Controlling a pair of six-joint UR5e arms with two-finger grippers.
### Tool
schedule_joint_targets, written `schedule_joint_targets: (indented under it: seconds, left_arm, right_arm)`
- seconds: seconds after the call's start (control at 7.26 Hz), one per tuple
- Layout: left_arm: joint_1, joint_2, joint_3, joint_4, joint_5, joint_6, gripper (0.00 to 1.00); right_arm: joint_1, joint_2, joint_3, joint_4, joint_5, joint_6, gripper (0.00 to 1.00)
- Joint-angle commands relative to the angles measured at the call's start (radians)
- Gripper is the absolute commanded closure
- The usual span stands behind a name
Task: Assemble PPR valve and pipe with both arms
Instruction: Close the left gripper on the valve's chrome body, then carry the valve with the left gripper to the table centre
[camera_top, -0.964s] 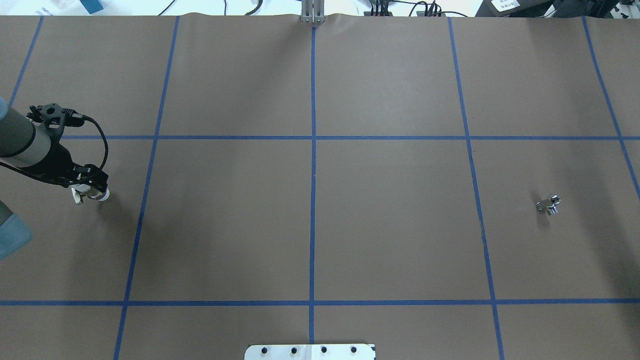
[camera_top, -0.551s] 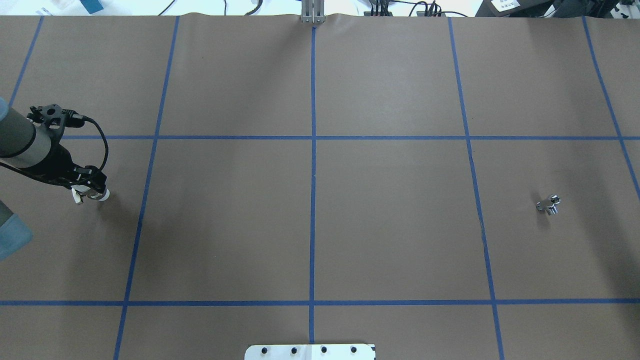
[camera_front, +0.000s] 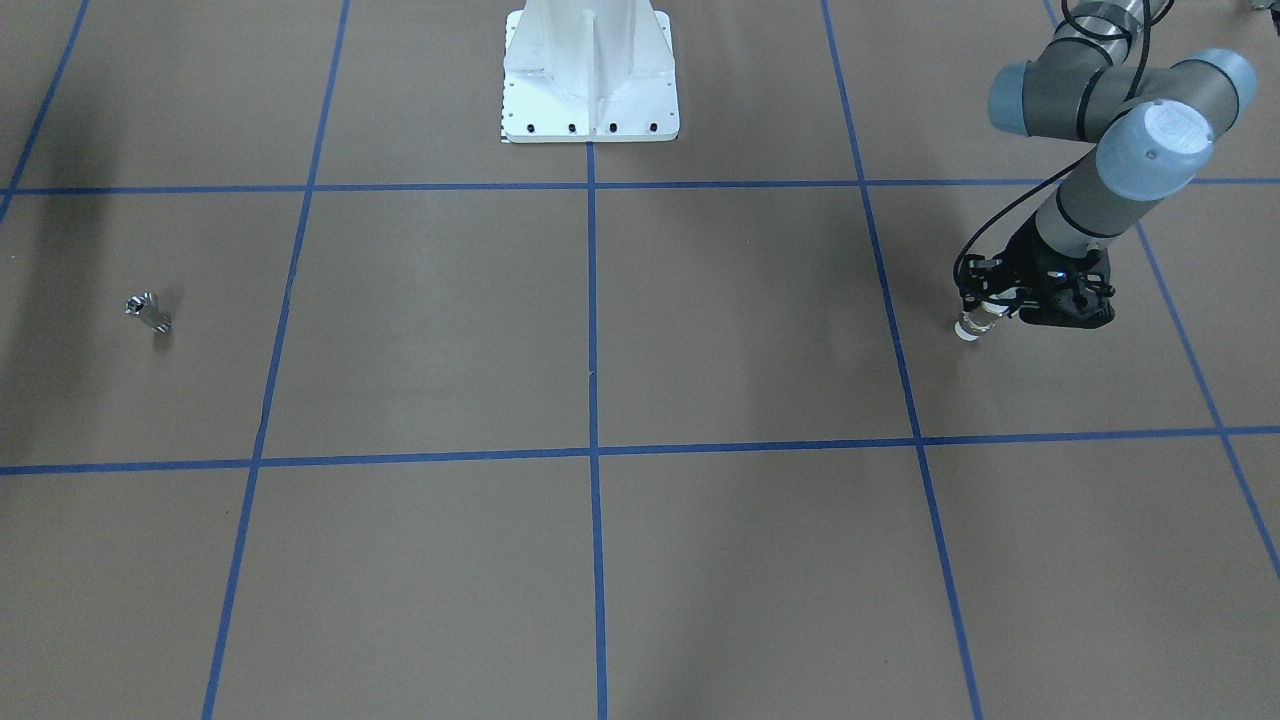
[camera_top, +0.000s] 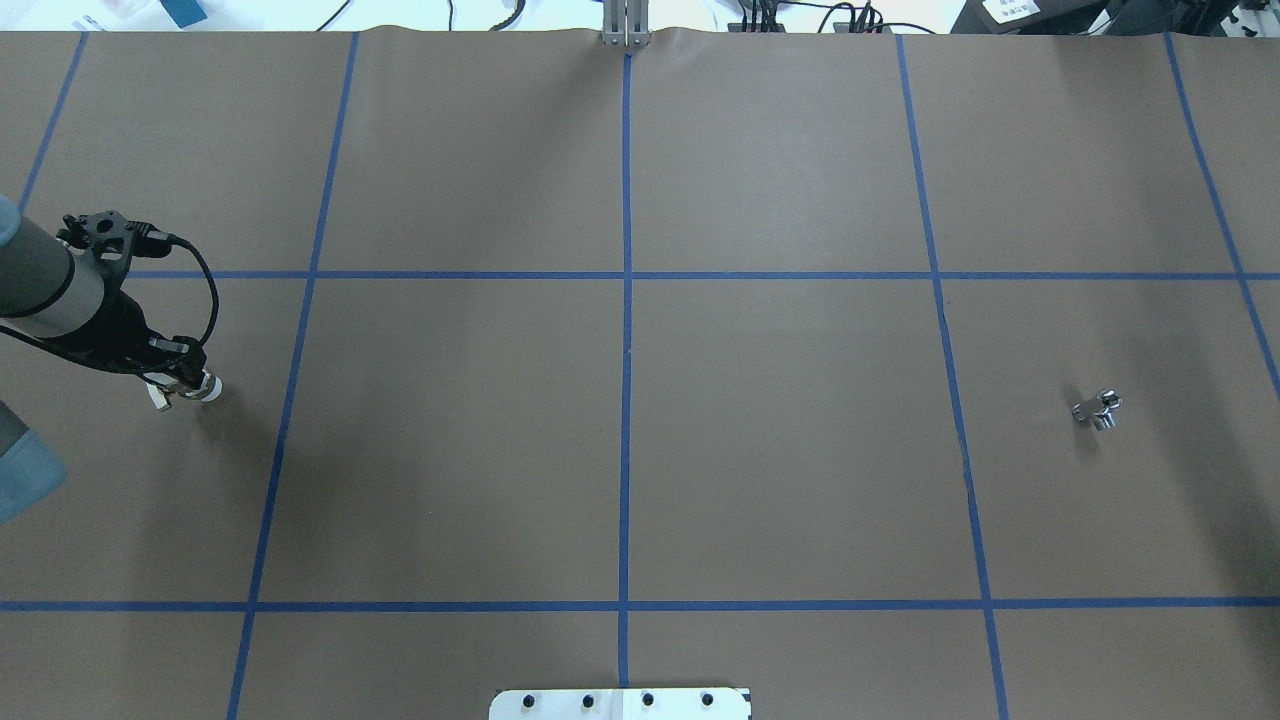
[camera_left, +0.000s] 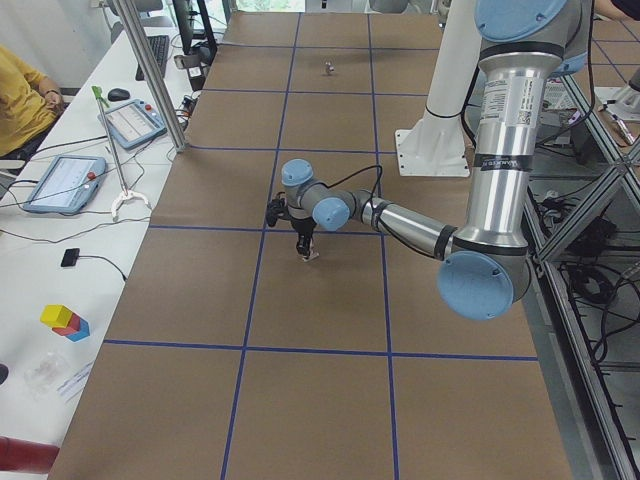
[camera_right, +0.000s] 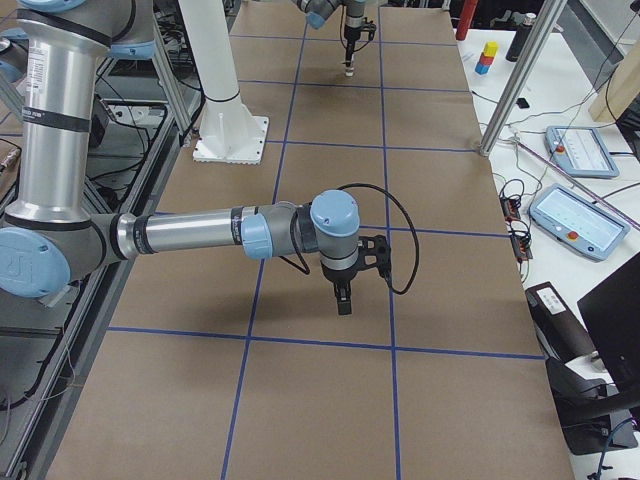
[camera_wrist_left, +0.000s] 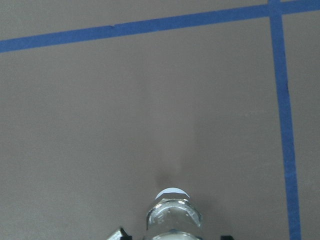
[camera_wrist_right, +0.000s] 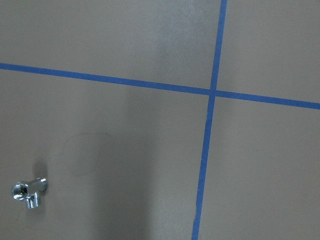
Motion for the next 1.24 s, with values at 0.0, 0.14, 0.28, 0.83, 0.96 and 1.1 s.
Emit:
schedule_joint_targets:
  seconds: [0.0, 0.14, 0.28, 0.83, 0.96, 1.1]
  left_arm:
    - [-0.003, 0.004, -0.035, 0.012, -0.002, -0.001, 1.0]
    - [-0.004, 0.002, -0.075, 0.046, -0.003, -0.004, 1.0]
    - [-0.001, -0.028, -0.132, 0.163, -0.006, -0.006, 1.0]
    - [0.127, -0.451, -0.064, 0.489, 0.004, -0.234, 1.0]
    - [0.167, -0.563, 0.026, 0.48, 0.005, -0.345, 1.0]
    - [0.192, -0.676, 0.126, 0.479, 0.006, -0.403, 1.0]
  right_arm:
    - [0.0, 0.0, 0.001, 0.002, 0.002, 0.0, 0.0]
    - [0.0, 0.0, 0.001, 0.002, 0.002, 0.0, 0.0]
    - [0.0, 0.0, 0.001, 0.0, 0.002, 0.0, 0.0]
    - [0.0, 0.0, 0.001, 0.0, 0.0, 0.0, 0.0]
    - [0.0, 0.0, 0.001, 0.0, 0.002, 0.0, 0.0]
    - [0.0, 0.0, -0.001, -0.002, 0.0, 0.0, 0.0]
